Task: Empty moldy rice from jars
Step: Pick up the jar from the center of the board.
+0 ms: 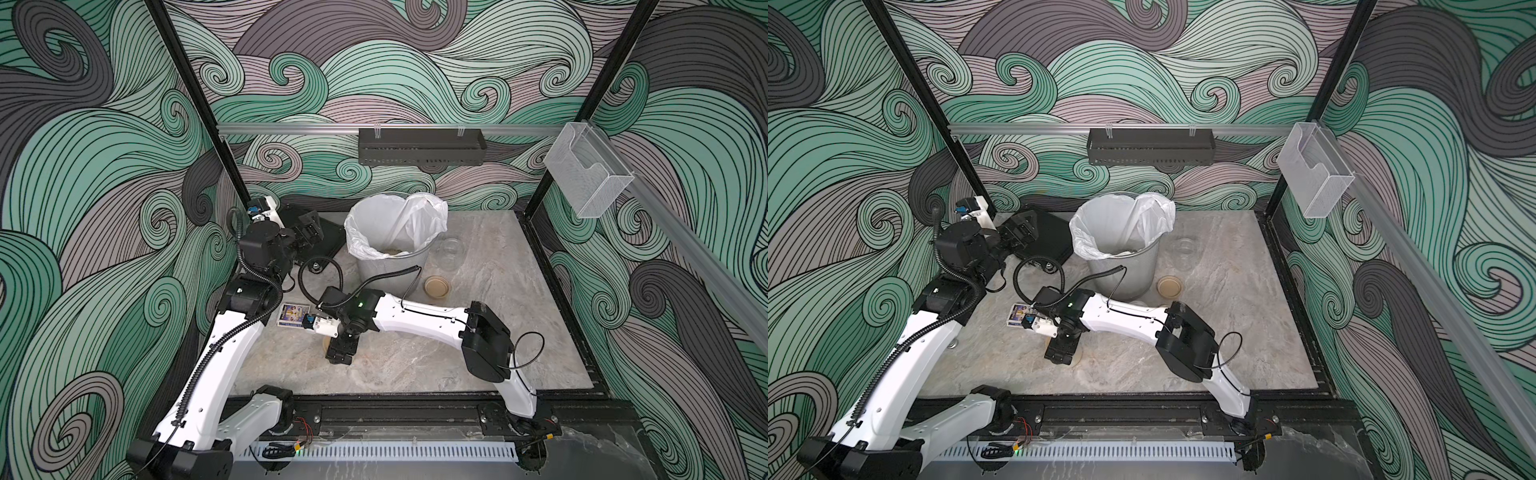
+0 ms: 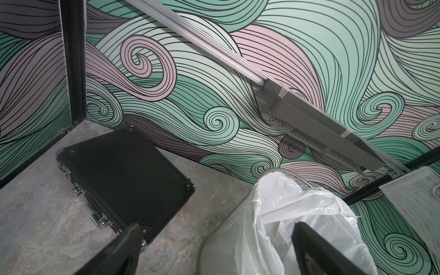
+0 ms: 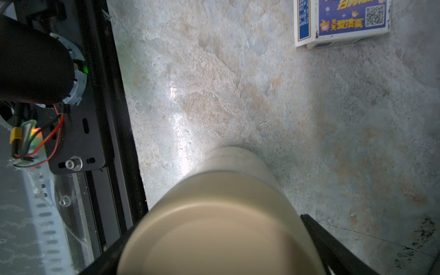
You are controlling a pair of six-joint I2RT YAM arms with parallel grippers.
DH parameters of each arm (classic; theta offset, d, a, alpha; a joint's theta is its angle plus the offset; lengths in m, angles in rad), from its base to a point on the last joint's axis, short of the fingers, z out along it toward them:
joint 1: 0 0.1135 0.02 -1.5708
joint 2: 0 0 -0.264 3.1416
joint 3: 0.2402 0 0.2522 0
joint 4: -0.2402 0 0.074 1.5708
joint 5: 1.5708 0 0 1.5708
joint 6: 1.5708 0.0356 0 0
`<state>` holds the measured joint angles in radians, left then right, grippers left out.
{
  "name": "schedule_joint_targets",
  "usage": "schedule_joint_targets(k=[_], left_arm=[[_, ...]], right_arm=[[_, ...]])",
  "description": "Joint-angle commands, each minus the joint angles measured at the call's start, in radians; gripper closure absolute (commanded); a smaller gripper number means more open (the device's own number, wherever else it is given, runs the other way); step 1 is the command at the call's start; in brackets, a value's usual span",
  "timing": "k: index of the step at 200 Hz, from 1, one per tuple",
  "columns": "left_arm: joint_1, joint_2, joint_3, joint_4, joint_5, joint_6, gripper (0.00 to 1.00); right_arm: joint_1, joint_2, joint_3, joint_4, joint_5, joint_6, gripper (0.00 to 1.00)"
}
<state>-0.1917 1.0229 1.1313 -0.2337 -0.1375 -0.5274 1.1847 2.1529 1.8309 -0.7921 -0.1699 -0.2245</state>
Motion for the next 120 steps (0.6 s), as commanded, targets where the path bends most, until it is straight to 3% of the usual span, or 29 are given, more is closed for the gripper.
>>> schedule_joint_targets(k=[1,43,120], left_arm=[[0.006,-0.017,0.015,-0.006,0.003,-0.010,0.01],[0.006,-0.019,0.017,-0.007,0.004,-0.008,0.01],[0.008,-0.004,0.028,0.006,0.003,0.001,0.01]], right_arm=[[-0.002,-0.003,-0.009,0.005,0.051,0.007,0.11],[-0.027,-0.051,-0.027,0.008,0.059,0.017,0.18],[-0.092,-0.247,-0.073,0.013,-0.041,0.056,0.22]])
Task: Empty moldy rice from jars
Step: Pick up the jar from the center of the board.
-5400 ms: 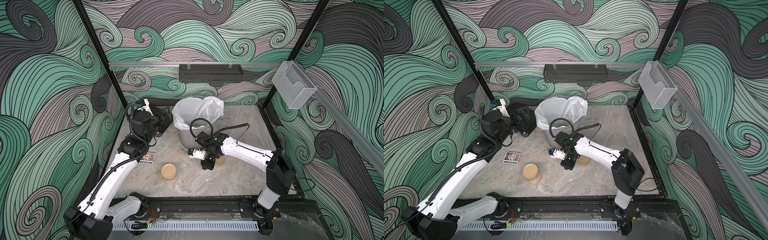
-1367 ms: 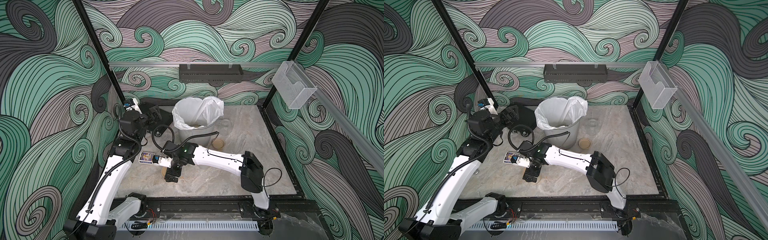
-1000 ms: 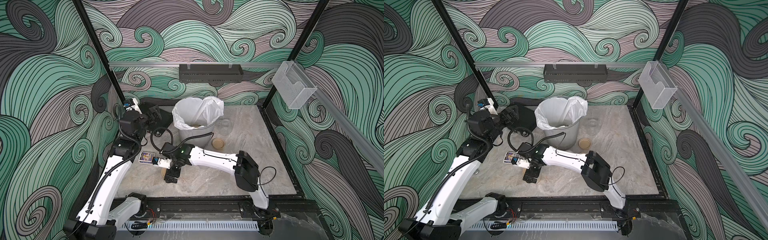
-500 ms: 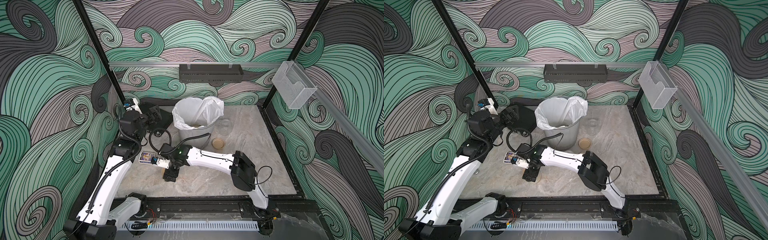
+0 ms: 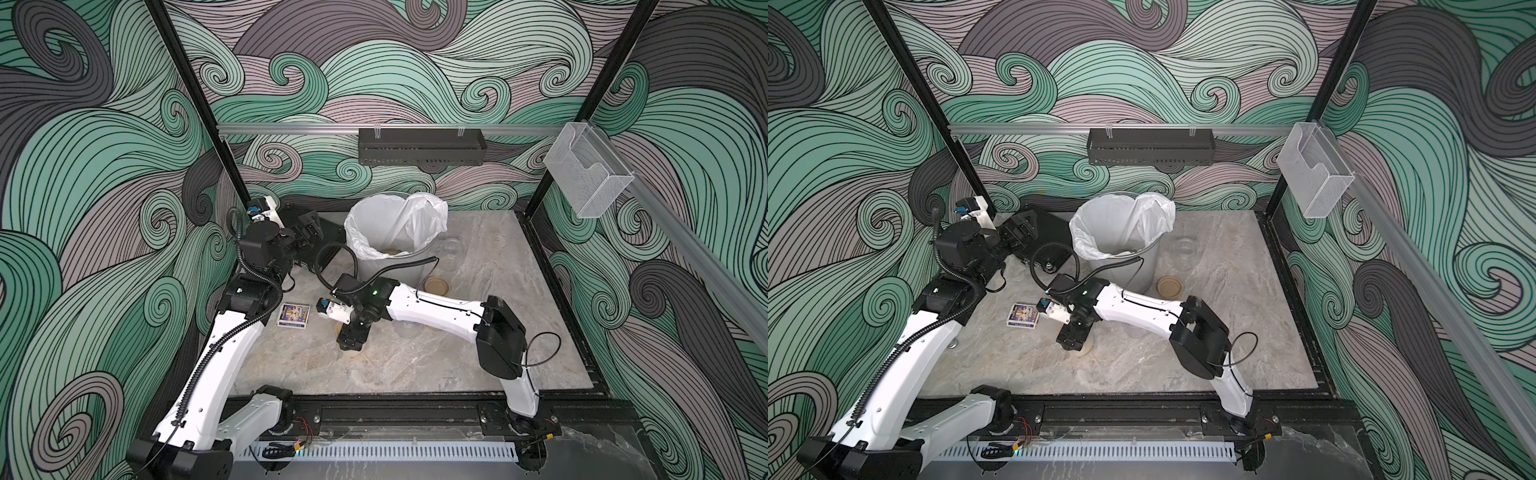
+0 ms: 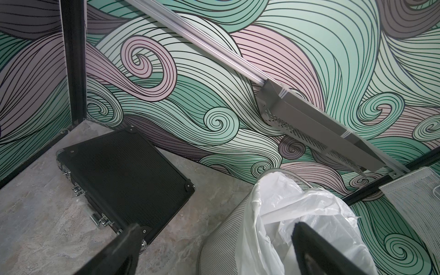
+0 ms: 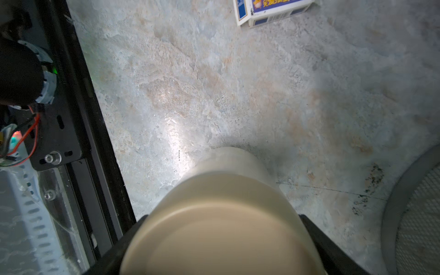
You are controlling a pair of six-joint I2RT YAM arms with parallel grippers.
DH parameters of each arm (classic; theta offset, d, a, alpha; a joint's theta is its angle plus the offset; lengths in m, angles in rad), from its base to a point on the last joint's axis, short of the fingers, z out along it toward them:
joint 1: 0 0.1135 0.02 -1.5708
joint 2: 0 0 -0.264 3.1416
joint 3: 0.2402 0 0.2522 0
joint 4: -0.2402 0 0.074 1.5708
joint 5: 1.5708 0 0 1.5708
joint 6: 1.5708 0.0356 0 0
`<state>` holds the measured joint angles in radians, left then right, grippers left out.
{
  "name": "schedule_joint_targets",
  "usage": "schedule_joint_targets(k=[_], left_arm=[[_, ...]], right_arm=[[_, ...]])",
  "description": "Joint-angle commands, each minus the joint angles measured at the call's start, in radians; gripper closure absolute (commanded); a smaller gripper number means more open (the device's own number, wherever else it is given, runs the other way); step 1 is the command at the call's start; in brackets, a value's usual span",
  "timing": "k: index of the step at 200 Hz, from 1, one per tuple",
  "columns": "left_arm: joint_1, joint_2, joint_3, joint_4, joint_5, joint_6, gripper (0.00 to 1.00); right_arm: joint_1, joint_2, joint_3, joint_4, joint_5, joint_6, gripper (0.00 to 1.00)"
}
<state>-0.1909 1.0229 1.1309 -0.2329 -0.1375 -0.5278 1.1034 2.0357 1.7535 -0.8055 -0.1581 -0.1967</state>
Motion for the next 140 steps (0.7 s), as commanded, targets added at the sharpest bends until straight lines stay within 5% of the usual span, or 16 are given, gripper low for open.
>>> schedule_joint_targets(k=[1,140], left_arm=[[0.007,-0.004,0.029,0.006,0.003,0.002,0.01],[0.013,-0.003,0.023,0.010,0.021,0.015,0.01]], right_arm=[[-0.011,-0.133,0.004,0.026,-0.054,0.029,0.22],[-0.157,-0.404,-0.109,0.026,-0.154,0.116,0.25]])
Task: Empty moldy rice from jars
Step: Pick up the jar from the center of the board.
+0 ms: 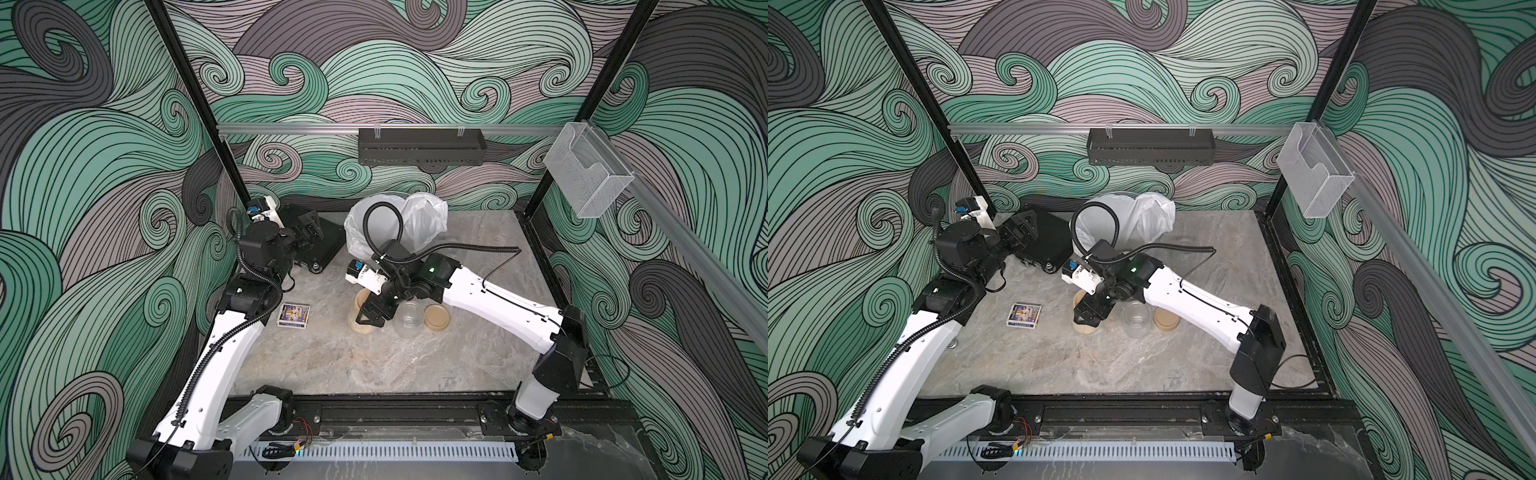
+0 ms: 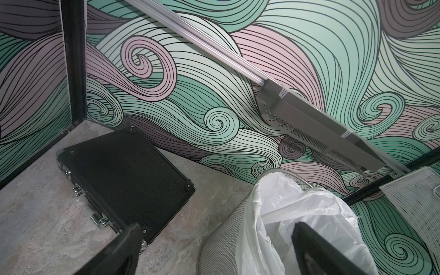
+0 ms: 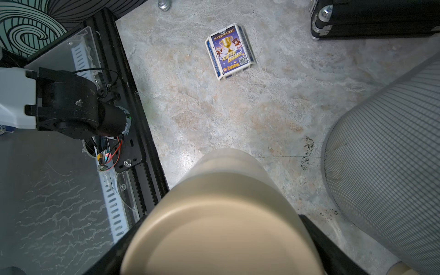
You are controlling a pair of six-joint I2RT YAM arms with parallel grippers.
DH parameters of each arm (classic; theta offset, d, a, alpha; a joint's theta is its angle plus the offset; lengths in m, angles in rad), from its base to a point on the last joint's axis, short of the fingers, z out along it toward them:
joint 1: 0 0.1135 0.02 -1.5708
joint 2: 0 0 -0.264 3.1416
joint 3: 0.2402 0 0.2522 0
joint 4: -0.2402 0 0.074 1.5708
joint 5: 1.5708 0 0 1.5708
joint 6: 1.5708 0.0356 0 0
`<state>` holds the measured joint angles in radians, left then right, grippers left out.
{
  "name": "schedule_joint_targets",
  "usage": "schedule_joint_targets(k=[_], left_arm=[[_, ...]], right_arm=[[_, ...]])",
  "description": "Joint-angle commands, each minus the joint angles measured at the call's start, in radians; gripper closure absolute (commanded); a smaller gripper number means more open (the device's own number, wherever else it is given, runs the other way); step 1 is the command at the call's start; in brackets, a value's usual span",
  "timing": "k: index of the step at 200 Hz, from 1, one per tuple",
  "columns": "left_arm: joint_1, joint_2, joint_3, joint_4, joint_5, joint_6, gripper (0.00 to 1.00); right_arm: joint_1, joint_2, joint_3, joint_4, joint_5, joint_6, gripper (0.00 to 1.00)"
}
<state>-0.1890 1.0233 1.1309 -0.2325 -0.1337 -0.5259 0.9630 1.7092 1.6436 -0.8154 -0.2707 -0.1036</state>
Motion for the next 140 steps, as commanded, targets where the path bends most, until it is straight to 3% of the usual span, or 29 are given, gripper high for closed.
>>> schedule_joint_targets(k=[1,57,140], left_arm=[[0.011,-0.003,0.023,0.010,0.019,0.013,0.01],[0.014,0.011,0.030,0.030,0.085,0.045,0.01],[0.014,0.057,0.078,0.018,0.244,0.213,0.01]], right_arm=[[-0.018,-0.078,0.000,0.035,-0.043,0.023,0.25],[-0.083,-0.130,-0.004,0.036,-0.074,0.038,0.26],[-0.200,-0.191,0.007,0.048,-0.181,0.084,0.28]])
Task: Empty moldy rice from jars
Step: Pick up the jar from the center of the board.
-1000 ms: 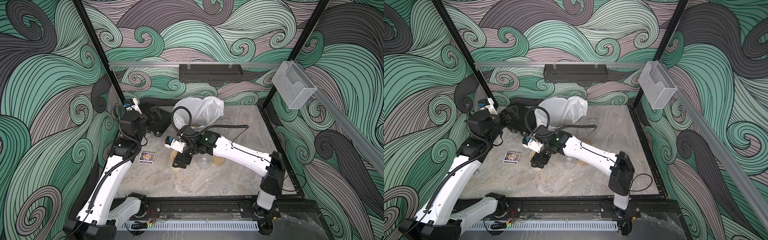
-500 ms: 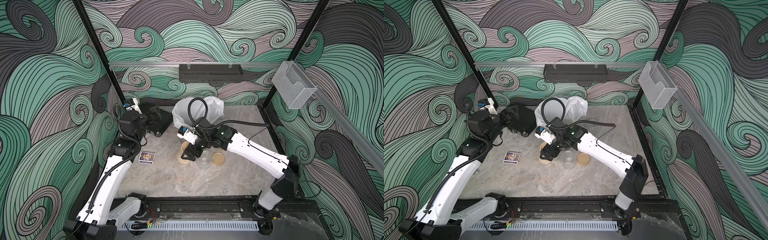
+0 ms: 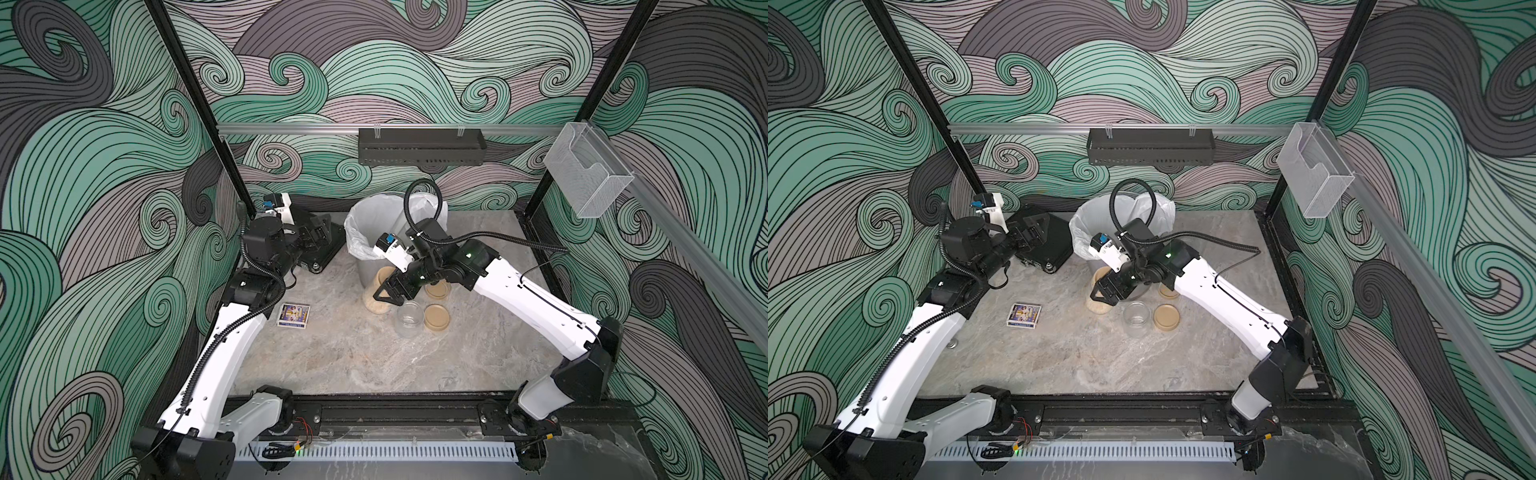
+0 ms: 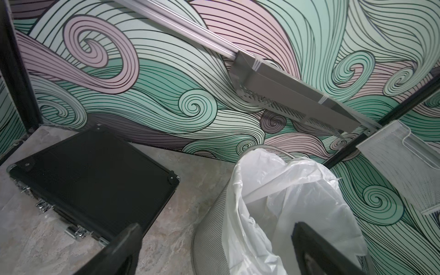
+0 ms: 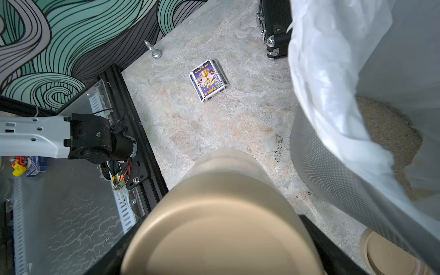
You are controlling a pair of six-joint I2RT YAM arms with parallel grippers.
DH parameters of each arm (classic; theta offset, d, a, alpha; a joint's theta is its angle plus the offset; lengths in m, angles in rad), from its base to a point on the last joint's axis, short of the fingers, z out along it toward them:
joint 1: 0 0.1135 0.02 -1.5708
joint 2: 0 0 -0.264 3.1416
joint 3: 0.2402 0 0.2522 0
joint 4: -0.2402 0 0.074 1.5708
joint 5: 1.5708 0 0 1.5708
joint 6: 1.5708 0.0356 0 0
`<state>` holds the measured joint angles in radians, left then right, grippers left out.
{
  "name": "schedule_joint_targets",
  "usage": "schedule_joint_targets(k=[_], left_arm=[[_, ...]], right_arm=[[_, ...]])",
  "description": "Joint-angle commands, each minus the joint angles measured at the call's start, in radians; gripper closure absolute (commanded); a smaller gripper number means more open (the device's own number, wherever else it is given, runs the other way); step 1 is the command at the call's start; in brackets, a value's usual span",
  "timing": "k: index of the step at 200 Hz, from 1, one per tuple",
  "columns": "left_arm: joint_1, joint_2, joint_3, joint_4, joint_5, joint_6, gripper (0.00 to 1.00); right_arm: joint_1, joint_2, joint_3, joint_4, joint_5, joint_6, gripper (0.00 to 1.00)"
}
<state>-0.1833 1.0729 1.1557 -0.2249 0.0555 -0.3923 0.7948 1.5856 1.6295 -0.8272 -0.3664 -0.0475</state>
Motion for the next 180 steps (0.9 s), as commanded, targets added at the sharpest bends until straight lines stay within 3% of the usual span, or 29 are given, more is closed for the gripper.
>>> schedule_joint_targets(k=[1,32,180], left_arm=[[0.008,0.008,0.053,0.009,0.055,0.081,0.01],[0.009,0.009,0.056,-0.007,0.161,0.189,0.01],[-0.004,0.064,0.082,-0.137,0.650,0.463,0.01]], right_arm=[[-0.034,-0.068,0.021,0.060,-0.088,0.029,0.28],[-0.083,-0.084,0.014,0.063,-0.121,0.049,0.29],[-0.259,-0.138,-0.014,0.108,-0.250,0.106,0.31]])
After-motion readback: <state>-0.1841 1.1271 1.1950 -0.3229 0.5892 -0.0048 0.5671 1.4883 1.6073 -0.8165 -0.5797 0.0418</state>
